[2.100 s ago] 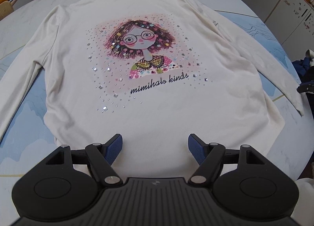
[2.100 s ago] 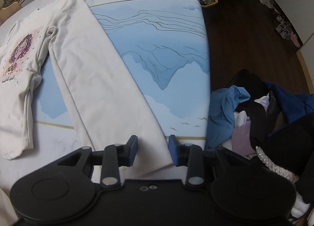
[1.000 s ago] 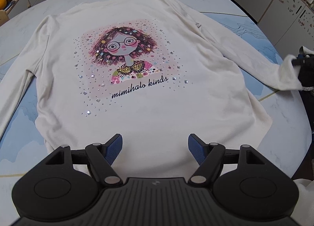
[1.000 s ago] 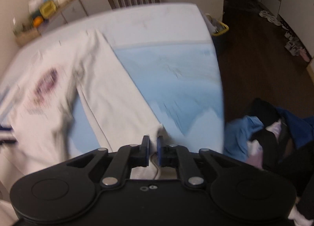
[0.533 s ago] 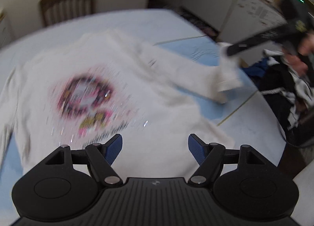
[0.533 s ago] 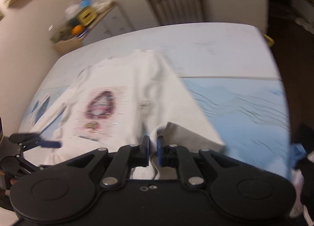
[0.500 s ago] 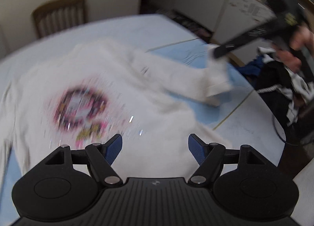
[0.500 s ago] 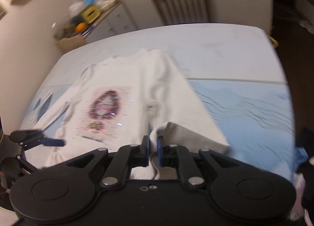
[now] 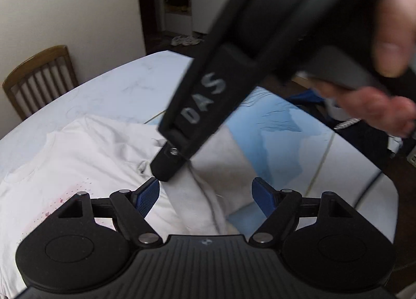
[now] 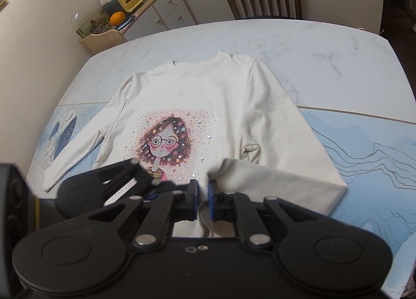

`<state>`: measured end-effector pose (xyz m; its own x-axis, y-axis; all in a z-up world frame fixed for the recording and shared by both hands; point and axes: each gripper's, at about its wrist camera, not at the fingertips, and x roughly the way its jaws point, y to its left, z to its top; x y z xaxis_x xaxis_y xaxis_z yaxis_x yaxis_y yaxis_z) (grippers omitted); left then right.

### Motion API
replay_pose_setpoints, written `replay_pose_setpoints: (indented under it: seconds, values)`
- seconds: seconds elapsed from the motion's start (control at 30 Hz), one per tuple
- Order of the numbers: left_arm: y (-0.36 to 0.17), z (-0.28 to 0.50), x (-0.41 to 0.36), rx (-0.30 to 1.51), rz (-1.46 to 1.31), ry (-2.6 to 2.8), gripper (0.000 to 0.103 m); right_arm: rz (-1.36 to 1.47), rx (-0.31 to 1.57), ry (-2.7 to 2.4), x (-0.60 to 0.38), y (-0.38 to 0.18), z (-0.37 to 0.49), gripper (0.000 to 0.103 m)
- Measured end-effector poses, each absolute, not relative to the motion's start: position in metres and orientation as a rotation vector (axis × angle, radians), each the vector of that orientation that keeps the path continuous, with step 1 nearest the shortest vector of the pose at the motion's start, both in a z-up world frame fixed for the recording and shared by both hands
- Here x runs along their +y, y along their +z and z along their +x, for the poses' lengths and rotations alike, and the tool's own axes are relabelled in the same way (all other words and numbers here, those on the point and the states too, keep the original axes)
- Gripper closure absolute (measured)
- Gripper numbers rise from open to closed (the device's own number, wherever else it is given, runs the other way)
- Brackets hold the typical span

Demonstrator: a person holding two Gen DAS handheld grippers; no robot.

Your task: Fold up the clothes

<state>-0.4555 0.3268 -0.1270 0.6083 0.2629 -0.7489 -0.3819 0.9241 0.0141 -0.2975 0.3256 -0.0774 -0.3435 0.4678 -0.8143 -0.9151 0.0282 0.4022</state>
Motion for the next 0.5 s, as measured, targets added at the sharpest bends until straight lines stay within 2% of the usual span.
replay_pose_setpoints:
  seconds: [0.07,0.1,0.13,0.2,0.4,0.5]
  values:
    - [-0.131,-0.455,0.335,0.855,-0.191,0.384,0.028,-0.536,1.175,1.579,0.328,-0.078,-0.298,0.000]
    - [-0.133,-0.454,0.339,0.864,-0.211,0.389,0.040,-0.536,1.175,1.581,0.328,-0.079,-0.299,0.000]
    - [-0.135,-0.455,0.342,0.872,-0.229,0.394,0.057,-0.542,1.172,1.581,0.329,-0.080,-0.300,0.000]
    - [-0.139,-0.455,0.348,0.888,-0.267,0.403,0.072,-0.554,1.167,1.582,0.331,-0.083,-0.302,0.000]
    - [-0.148,-0.461,0.364,0.910,-0.367,0.443,0.087,-0.581,1.158,1.625,0.330,-0.090,-0.304,0.000]
    - [-0.147,-0.473,0.378,0.896,-0.436,0.474,0.093,-0.622,1.080,1.586,0.316,-0.089,-0.290,0.000]
